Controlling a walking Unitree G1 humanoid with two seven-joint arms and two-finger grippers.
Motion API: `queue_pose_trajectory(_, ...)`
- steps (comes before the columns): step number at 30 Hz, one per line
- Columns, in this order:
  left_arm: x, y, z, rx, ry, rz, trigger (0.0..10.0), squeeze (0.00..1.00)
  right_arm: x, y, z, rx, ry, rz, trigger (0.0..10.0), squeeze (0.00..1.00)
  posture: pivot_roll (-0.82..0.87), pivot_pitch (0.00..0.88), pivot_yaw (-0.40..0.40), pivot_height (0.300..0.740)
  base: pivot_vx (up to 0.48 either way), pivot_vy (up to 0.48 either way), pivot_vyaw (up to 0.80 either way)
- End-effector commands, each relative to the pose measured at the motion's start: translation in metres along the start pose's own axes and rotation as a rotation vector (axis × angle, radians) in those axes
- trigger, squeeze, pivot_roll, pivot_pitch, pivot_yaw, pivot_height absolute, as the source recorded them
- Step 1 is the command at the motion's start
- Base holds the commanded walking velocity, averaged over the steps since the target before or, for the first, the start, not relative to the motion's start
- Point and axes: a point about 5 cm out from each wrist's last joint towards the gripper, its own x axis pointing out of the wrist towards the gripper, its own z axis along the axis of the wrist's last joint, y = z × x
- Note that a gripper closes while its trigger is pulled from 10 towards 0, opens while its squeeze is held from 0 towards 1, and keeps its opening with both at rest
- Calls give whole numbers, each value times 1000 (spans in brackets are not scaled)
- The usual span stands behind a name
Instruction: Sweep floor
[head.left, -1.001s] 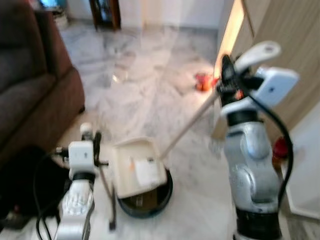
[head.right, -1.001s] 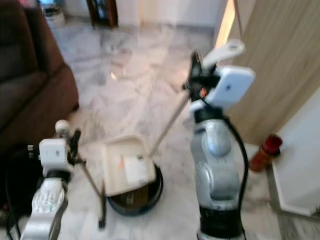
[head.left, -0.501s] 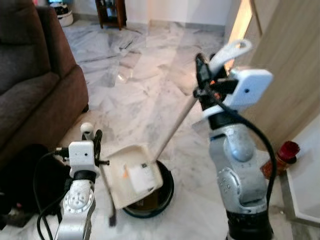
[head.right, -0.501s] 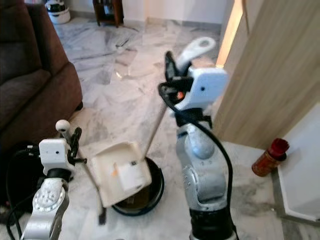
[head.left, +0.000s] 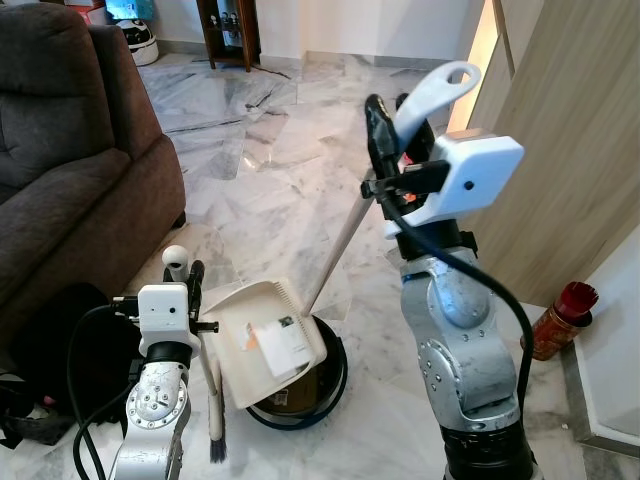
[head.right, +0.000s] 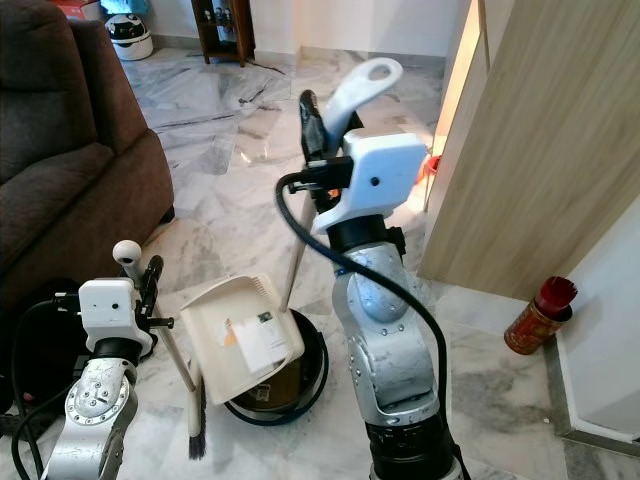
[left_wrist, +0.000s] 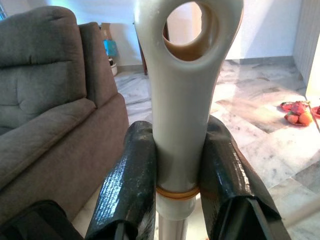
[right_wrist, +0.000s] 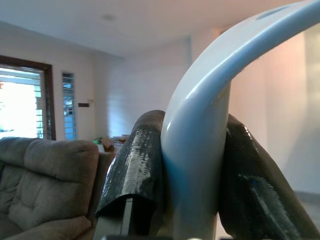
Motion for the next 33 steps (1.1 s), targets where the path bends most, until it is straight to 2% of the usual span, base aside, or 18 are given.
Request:
queue_pose_trajectory(1,0,1,4,5,-28,-3,10000,0,5,11,26,10,-137,44,10000,0,120,115,40,740,0,0,0)
queue_pose_trajectory(2,-2,2,4,6,-25,-7,10000,0,6,20,31,-15,-178,76,10000,0,123,116,38,740,0,0,0)
queue_pose_trajectory(4,-3,2,3,6,-24,-9,10000,0,6,24,34,-27,-200,88,10000,0,123,116,38,740,0,0,0)
queue_pose_trajectory(7,-4,2,2,7,-18,-8,10000,0,7,36,43,1,-256,122,10000,0,128,119,36,740,0,0,0)
queue_pose_trajectory(10,-5,1,1,5,-17,-8,10000,0,7,38,47,11,-275,117,10000,0,125,121,36,740,0,0,0)
queue_pose_trajectory(16,-4,-2,0,13,-19,-24,10000,0,4,52,59,-28,-352,204,10000,0,124,123,37,740,0,0,0)
queue_pose_trajectory(24,-4,-1,-1,11,-19,-22,10000,0,2,52,59,-58,-363,222,10000,0,125,126,38,740,0,0,0)
queue_pose_trajectory(27,-5,-1,-1,13,-15,-23,10000,0,1,47,58,-104,-372,230,10000,0,124,126,39,740,0,0,0)
queue_pose_trajectory(33,-3,0,2,13,-24,-19,10000,0,-2,48,54,-205,-380,294,10000,0,126,125,38,740,0,0,0)
